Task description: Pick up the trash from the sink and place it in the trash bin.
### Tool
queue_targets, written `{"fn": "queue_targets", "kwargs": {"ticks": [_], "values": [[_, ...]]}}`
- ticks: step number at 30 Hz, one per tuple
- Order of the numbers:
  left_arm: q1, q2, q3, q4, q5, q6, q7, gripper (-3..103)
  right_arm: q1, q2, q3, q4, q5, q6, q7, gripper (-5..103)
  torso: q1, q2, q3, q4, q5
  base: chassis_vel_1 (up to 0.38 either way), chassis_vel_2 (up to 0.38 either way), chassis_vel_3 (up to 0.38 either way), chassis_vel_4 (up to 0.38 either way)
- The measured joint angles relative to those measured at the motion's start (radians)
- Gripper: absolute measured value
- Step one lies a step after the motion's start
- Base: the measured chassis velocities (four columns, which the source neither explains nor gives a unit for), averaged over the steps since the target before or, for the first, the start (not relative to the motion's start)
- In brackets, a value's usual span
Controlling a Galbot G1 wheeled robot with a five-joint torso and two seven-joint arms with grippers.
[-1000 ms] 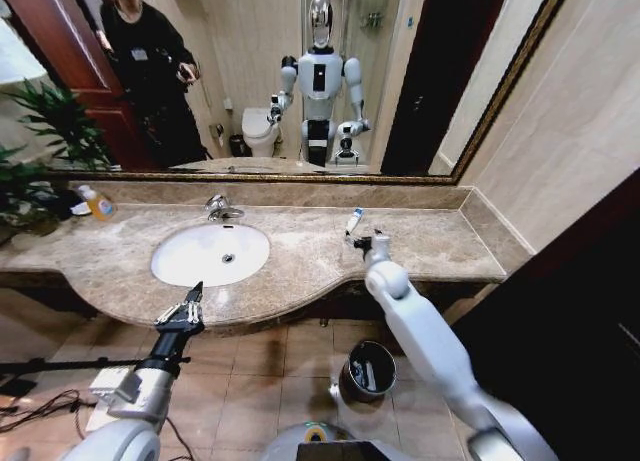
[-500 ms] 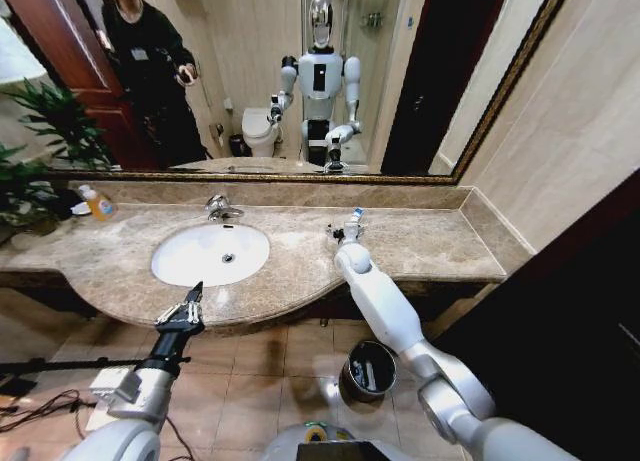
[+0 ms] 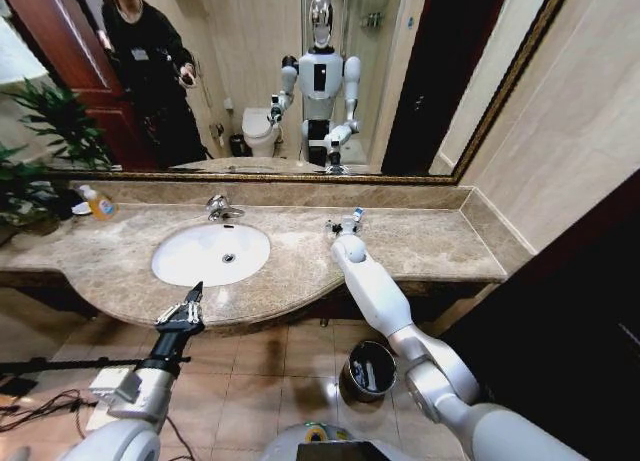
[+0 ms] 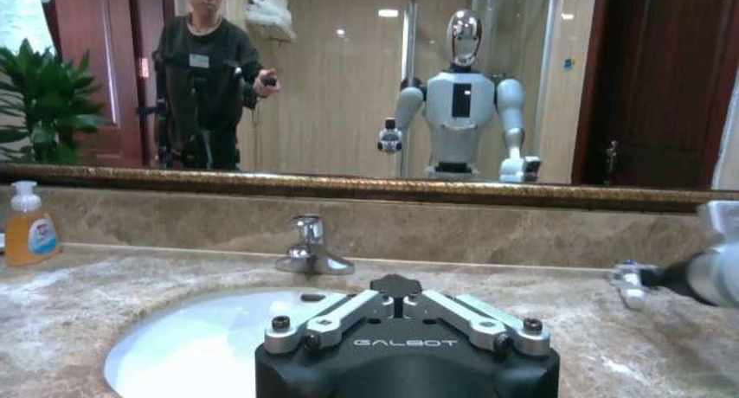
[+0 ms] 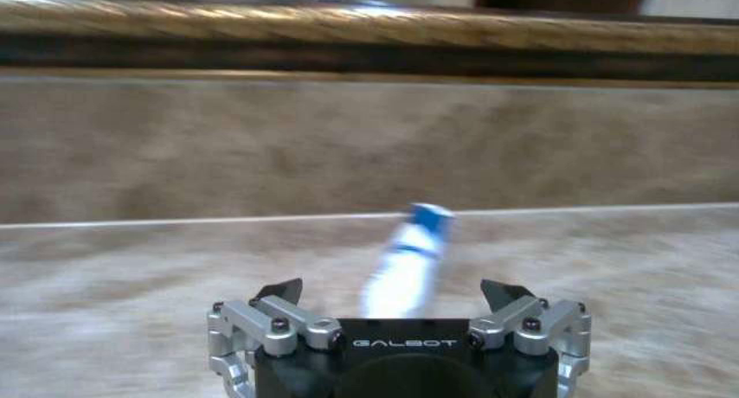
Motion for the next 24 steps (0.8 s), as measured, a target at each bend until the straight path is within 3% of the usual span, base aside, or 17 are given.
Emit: {"fn": "queue_targets", "kwargs": {"ticks": [9, 24], "values": [[0.0, 0.0, 0.0, 0.0, 0.0, 0.0, 0.0, 0, 0.0, -0.023, 0.012, 0.007, 0.024, 0.01, -0.003, 100, 0.0, 0.0, 0.0, 0.0, 0.0002, 0.0, 0.0, 0.0, 0.0], [0.0, 0.0, 0.0, 0.0, 0.0, 0.0, 0.0, 0, 0.039, 0.063, 0.024, -0.069, 0.007, 0.02, -0.035, 100, 0.0, 0.0, 0.0, 0.0001, 0.0001, 0.0, 0.0, 0.0, 0.0]]}}
